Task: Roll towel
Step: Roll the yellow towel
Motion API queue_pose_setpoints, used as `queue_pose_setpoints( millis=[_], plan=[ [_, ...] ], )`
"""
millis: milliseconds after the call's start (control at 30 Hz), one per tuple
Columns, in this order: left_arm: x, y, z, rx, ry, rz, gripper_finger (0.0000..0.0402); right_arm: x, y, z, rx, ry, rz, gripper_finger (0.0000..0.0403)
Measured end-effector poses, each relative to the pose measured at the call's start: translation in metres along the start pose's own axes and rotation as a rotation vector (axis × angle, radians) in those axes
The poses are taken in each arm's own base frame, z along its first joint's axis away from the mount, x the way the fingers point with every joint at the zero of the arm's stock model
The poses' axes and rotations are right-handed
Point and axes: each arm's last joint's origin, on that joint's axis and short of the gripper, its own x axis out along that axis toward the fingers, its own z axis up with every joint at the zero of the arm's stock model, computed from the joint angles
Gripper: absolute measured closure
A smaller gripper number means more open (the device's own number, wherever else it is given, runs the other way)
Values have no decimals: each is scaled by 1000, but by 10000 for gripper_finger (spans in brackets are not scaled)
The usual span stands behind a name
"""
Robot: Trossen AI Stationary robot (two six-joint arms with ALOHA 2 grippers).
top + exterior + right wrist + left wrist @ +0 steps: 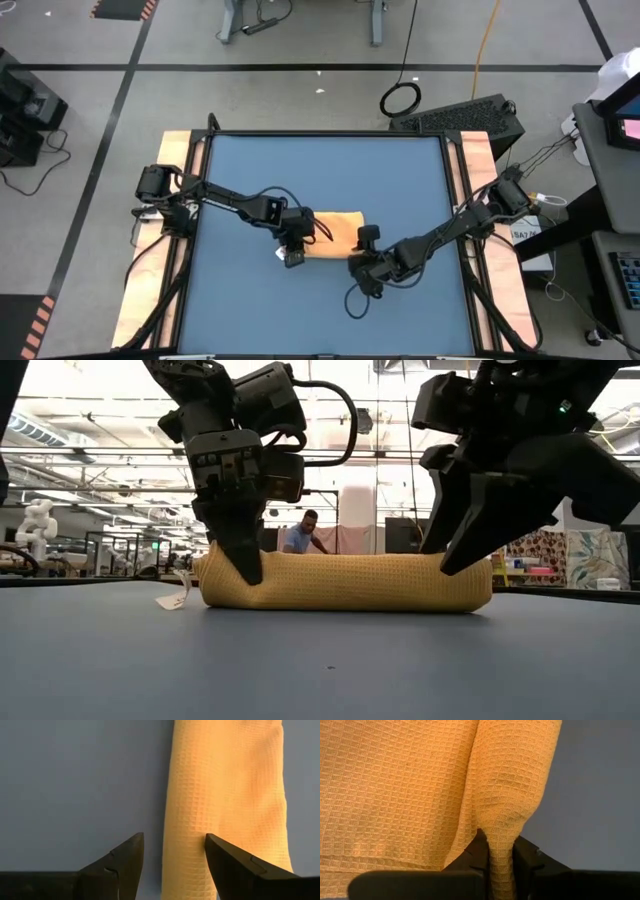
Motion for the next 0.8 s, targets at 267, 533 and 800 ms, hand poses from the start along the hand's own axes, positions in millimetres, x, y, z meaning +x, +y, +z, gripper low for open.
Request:
queue_pose_setpoints(
  millis=[267, 533, 800],
  plan=[
    [0, 0, 0, 0, 0, 0, 359, 2, 0, -4, 10, 7, -7, 202],
    [0, 0, 0, 1, -4, -3, 360, 27, -6, -13, 20, 94, -16, 219],
    [0, -1, 0, 2, 4, -22, 360, 35, -12, -13, 1, 95, -71, 212]
  ],
)
